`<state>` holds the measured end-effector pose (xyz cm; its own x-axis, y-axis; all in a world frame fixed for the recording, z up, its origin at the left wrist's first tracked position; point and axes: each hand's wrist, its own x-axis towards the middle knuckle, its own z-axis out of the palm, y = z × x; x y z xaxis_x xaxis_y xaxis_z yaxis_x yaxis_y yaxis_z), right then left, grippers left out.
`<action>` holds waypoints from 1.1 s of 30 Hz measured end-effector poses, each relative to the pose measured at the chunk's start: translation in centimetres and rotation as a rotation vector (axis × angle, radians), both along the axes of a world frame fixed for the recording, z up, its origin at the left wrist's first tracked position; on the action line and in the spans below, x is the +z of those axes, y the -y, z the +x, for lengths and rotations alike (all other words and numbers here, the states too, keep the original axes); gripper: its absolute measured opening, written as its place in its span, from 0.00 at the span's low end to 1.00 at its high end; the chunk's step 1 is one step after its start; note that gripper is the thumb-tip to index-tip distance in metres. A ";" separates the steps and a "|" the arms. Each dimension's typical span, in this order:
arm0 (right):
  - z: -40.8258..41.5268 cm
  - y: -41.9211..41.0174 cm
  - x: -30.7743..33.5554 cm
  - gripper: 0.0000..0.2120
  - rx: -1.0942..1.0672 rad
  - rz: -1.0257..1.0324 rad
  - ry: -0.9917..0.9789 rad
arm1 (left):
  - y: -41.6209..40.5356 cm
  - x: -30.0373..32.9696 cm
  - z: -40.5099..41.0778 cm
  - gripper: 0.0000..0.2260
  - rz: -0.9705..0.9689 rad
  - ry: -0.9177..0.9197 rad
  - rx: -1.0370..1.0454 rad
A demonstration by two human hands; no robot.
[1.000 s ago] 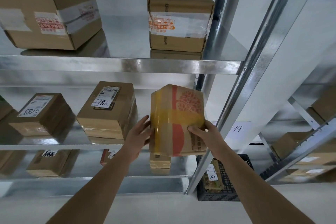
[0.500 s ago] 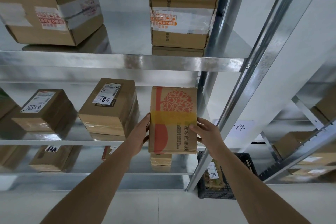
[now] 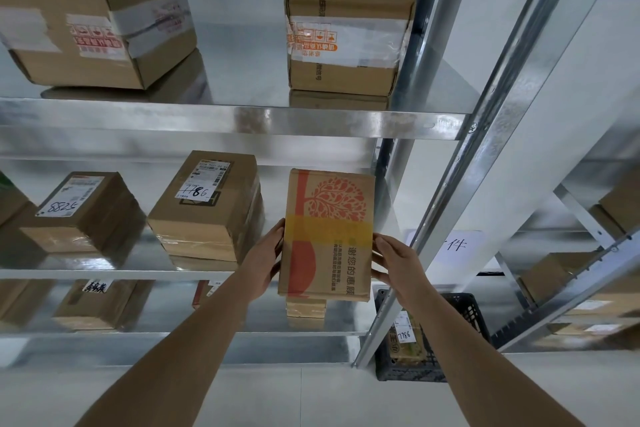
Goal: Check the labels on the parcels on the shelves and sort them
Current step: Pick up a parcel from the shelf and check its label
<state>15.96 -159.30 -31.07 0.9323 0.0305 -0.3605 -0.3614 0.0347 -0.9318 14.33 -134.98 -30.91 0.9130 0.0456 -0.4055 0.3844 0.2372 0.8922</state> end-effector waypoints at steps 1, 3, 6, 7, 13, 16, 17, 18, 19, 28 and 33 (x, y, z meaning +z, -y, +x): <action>0.0 0.0 0.0 0.15 -0.001 -0.001 -0.002 | 0.0 0.0 0.0 0.13 -0.004 0.000 0.000; 0.0 0.0 0.0 0.15 -0.002 -0.009 -0.005 | -0.1 -0.1 0.1 0.13 -0.004 0.004 -0.003; 0.1 -0.1 0.1 0.15 -0.005 -0.021 -0.005 | -0.3 -0.3 0.1 0.13 0.000 0.008 -0.007; 0.1 -0.1 0.0 0.15 -0.007 -0.024 -0.004 | -0.3 -0.2 0.1 0.13 0.000 0.009 -0.008; 0.2 -0.2 -0.1 0.15 -0.009 -0.006 0.005 | -0.2 -0.1 0.1 0.13 0.006 -0.007 0.007; 0.0 -0.4 0.2 0.16 -0.012 -0.001 0.020 | -0.1 0.2 0.1 0.14 0.010 0.001 -0.024; -0.1 -0.4 0.2 0.16 -0.008 -0.003 0.032 | 0.0 0.5 -0.1 0.14 0.020 0.009 -0.045; -0.2 -0.5 0.4 0.17 -0.004 0.004 0.048 | 0.1 0.7 -0.1 0.13 0.049 0.027 -0.074; -0.2 -0.5 0.6 0.18 -0.006 0.011 0.065 | 0.1 0.8 -0.1 0.11 0.082 0.057 -0.099; 0.9 1.7 -0.1 0.53 0.125 0.006 -0.103 | -1.1 0.9 0.1 0.14 -0.024 0.072 -0.086; 0.9 1.2 0.6 0.37 0.165 0.110 -0.049 | -0.7 0.4 0.4 0.12 0.061 0.084 -0.067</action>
<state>16.88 -160.53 -30.44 0.8927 0.2232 -0.3915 -0.4155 0.0714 -0.9068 14.76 -134.29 -30.51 0.9455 0.0057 -0.3256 0.3206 0.1582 0.9339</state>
